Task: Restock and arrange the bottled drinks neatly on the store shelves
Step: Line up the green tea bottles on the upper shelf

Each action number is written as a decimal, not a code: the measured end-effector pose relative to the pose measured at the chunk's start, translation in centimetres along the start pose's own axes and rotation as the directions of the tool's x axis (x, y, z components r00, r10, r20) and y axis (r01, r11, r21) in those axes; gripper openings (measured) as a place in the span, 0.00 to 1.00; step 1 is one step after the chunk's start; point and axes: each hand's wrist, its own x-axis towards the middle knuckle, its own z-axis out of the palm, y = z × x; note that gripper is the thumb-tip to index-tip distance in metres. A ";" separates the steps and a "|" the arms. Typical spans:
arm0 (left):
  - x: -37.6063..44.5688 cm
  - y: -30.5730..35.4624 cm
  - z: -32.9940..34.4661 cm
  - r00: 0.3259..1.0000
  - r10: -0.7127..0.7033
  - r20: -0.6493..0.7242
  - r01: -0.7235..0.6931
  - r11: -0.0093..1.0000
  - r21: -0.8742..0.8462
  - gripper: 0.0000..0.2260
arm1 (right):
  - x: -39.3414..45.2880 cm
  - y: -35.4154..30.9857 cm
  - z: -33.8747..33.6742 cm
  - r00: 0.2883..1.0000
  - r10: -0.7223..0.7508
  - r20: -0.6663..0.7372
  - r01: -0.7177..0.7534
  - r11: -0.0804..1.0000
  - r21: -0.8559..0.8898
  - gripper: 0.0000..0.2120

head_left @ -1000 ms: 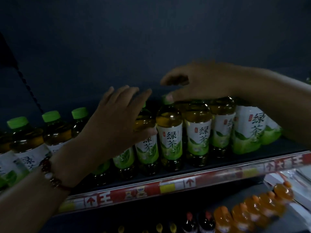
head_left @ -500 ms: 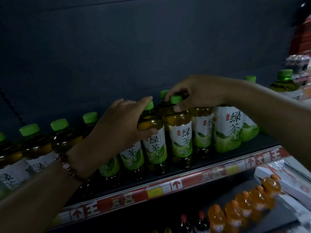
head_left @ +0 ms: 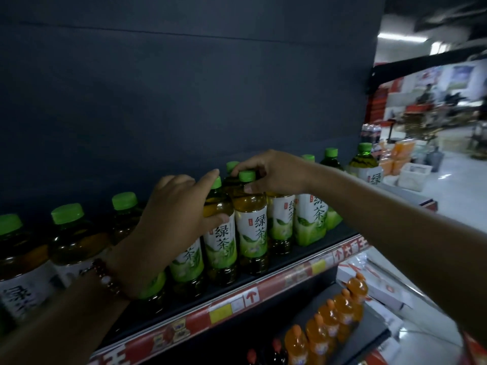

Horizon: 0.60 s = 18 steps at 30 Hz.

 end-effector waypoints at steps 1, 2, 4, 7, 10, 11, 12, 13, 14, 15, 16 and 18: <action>0.0 -0.2 0.1 1.000 0.012 -0.013 -0.012 1.000 -0.004 0.41 | -0.1 -0.2 0.1 1.000 0.017 -0.023 -0.016 1.000 0.012 0.20; -0.1 -0.4 0.2 0.999 0.019 -0.032 -0.020 1.000 -0.013 0.41 | -0.2 -0.6 0.4 0.999 0.026 -0.042 -0.025 1.000 0.013 0.21; 0.3 -0.5 0.3 0.998 0.039 -0.044 -0.040 0.999 -0.018 0.41 | -0.4 -0.8 0.6 0.996 0.036 -0.079 -0.033 0.998 0.046 0.23; 0.1 -0.3 0.2 0.999 0.040 -0.034 -0.039 0.999 0.026 0.41 | -1.0 -0.4 1.1 0.990 0.035 -0.137 -0.018 0.992 0.121 0.27; 0.0 -0.2 0.4 0.999 0.022 -0.041 -0.017 0.992 0.124 0.42 | -2.3 0.7 -1.3 0.937 0.033 -0.348 -0.007 0.997 0.074 0.26; 0.1 0.1 0.5 0.998 0.017 -0.058 -0.008 0.989 0.145 0.42 | -2.6 1.7 -2.6 0.911 0.034 -0.411 -0.013 0.998 0.055 0.25; 0.3 0.5 0.6 0.996 0.016 -0.088 -0.002 0.987 0.158 0.42 | -2.8 2.9 -3.9 0.897 0.038 -0.440 -0.029 0.999 0.028 0.25; 0.5 1.0 0.7 0.992 0.024 -0.127 -0.003 0.987 0.162 0.43 | -2.8 4.1 -4.9 0.906 0.046 -0.420 -0.058 0.998 -0.016 0.27; 1.0 1.8 1.1 0.989 0.031 -0.148 -0.006 0.986 0.164 0.43 | -2.8 5.4 -5.6 0.935 0.058 -0.351 -0.087 0.994 -0.066 0.29; 1.5 2.7 1.5 0.989 0.037 -0.147 -0.012 0.986 0.168 0.43 | -2.6 6.7 -5.9 0.964 0.079 -0.253 -0.110 0.988 -0.110 0.33; 2.2 3.7 2.1 0.991 0.037 -0.132 -0.013 0.985 0.174 0.43 | -2.3 8.1 -5.8 0.984 0.098 -0.151 -0.119 0.983 -0.138 0.35; 3.2 5.0 3.0 0.994 0.015 -0.107 0.004 0.984 0.180 0.44 | -1.9 10.4 -5.1 0.996 0.077 -0.036 -0.082 0.978 -0.191 0.35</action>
